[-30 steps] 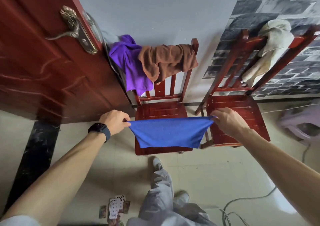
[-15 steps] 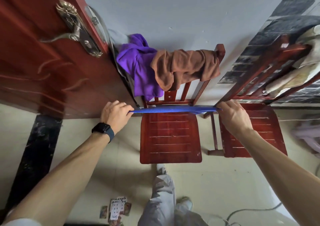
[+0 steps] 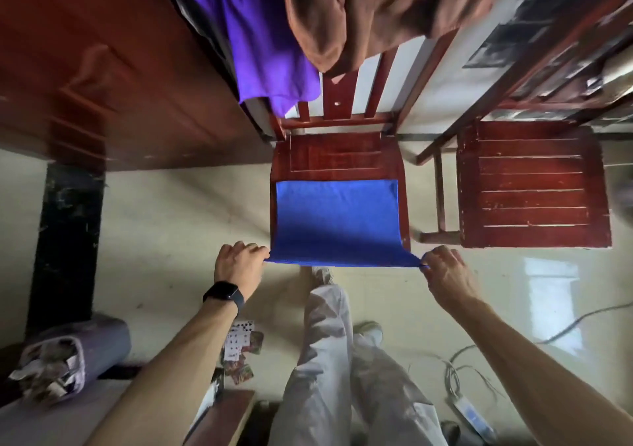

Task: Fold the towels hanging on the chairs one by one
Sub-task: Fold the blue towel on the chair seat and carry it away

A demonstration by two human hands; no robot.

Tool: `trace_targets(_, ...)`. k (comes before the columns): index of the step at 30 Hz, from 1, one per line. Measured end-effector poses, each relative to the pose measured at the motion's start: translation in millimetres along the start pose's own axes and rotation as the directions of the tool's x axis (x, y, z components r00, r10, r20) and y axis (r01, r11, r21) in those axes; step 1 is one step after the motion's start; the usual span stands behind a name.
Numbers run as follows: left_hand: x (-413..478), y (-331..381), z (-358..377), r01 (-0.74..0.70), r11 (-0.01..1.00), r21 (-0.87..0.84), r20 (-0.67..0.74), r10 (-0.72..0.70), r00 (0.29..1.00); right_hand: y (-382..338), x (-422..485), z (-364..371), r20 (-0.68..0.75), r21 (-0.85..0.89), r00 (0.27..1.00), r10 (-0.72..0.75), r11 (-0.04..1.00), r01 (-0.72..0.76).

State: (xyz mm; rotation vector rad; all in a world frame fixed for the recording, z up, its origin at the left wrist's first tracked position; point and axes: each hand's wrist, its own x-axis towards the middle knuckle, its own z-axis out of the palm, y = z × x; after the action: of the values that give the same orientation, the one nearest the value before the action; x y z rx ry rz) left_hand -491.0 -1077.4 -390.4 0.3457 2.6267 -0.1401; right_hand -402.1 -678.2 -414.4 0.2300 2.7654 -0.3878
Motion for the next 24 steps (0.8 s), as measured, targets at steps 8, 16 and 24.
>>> trace_targets(8, 17, -17, 31, 0.389, 0.474, -0.79, 0.343, -0.186, 0.921, 2, 19, 16, 0.246, 0.399, 0.938, 0.246, 0.856, -0.329)
trace_targets(16, 106, -17, 52, 0.474, -0.143, -0.869, 0.495, -0.254, 0.831, 6, 108, 33, 0.403, 0.746, 0.81, 0.426, 0.359, -0.561)
trace_targets(24, 175, -6, 81, 0.363, -0.03, -0.931, 0.342, -0.415, 0.843, -2, 175, 70, 0.289, 0.755, 0.782, 0.552, 0.372, -0.541)
